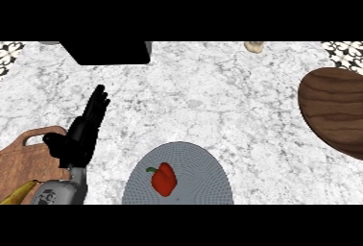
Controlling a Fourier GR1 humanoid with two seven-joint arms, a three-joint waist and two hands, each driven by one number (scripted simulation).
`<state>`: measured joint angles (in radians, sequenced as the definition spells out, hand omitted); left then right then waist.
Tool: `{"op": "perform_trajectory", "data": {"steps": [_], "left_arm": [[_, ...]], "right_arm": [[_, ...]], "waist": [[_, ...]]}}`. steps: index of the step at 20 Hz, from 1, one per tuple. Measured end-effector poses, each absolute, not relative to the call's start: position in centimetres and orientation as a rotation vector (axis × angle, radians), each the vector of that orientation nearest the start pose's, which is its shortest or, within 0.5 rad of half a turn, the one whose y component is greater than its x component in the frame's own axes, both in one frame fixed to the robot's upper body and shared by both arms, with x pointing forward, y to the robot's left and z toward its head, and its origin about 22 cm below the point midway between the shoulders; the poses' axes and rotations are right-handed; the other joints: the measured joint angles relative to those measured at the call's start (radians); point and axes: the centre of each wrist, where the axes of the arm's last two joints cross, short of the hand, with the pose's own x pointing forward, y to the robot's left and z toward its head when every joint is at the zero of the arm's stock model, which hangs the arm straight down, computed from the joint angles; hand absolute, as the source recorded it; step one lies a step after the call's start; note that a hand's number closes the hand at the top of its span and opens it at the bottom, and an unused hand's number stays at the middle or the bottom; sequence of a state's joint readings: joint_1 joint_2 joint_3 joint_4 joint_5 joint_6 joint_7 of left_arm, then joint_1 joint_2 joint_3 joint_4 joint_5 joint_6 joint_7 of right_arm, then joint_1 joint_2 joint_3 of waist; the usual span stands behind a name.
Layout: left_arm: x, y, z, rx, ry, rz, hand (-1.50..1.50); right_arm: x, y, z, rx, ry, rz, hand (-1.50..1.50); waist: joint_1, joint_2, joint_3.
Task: Pick the squash from the placemat and place it in the bowl
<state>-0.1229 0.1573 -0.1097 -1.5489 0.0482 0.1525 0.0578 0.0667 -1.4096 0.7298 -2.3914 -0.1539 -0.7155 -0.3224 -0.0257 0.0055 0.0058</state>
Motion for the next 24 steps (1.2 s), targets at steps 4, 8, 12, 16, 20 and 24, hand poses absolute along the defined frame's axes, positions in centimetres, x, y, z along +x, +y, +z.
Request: {"op": "perform_trajectory", "data": {"steps": [4, 8, 12, 16, 20, 24], "left_arm": [[27.0, 22.5, 2.8, 0.084, -1.602, -0.086, 0.00], [26.8, 22.0, 2.7, 0.079, -1.596, -0.087, 0.00], [27.3, 21.9, 3.1, 0.072, -1.599, -0.105, 0.00], [27.6, 21.0, 3.4, 0.053, -1.607, -0.128, 0.00], [27.9, 20.4, 3.5, 0.035, -1.609, -0.140, 0.00], [28.0, 19.9, 3.1, 0.028, -1.613, -0.151, 0.00]], "right_arm": [[14.5, -27.1, 16.6, -0.223, -2.015, 0.984, 1.50], [18.5, -31.2, 18.0, -0.386, -2.000, 1.004, 1.50], [21.7, -36.7, 19.1, -0.505, -1.977, 1.037, 1.50], [23.6, -42.2, 19.0, -0.591, -1.935, 1.016, 1.50], [25.2, -45.7, 18.0, -0.651, -1.905, 1.001, 1.50], [27.0, -47.5, 15.4, -0.692, -1.876, 0.999, 1.50]], "waist": [[-0.002, 0.000, -0.001], [0.004, -0.002, -0.001], [0.020, 0.000, -0.003], [0.049, 0.005, -0.003], [0.067, 0.007, -0.004], [0.077, 0.009, -0.004]]}}
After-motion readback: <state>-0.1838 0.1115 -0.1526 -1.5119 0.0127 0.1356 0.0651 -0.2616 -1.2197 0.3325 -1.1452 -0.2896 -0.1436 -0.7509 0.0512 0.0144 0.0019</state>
